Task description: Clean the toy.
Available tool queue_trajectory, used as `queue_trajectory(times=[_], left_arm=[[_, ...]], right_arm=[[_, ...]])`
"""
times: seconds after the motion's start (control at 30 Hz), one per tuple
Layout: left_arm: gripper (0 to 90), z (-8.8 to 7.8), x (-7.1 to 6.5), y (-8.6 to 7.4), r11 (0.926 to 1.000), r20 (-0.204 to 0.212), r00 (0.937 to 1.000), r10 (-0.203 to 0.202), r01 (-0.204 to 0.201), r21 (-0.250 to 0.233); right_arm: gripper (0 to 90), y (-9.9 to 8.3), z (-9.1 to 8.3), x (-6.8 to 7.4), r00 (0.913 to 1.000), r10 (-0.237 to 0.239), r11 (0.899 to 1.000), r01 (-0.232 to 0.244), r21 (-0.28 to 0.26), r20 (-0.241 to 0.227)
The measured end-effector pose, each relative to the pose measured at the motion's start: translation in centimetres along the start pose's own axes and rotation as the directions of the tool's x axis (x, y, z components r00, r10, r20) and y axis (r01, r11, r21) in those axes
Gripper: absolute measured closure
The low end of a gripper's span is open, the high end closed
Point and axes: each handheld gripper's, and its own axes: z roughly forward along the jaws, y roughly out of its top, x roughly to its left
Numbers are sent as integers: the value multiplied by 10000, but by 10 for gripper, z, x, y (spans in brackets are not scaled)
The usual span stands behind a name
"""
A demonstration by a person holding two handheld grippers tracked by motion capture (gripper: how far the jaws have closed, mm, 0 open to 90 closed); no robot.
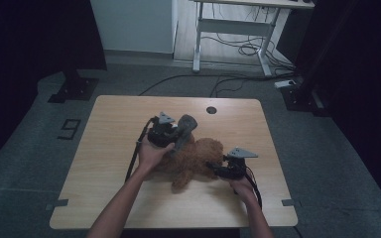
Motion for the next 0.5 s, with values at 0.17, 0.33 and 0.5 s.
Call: queue_trajectory(times=[0.17, 0.33, 0.5], left_arm=[[766, 6, -1, -23, 9999, -166, 9998, 133, -135, -101], [767, -3, 0, -35, 9995, 168, 9998, -77, 82, -292], [767, -13, -7, -56, 9955, 397, 9990, -226, 262, -910]], right_arm=[[335, 0, -1, 3, 9999, -122, 9999, 122, 28, -30], [231, 3, -5, 5, 9999, -27, 9996, 32, 269, -155], [165, 4, -22, 4, 9970, 612, 9980, -619, -146, -478]])
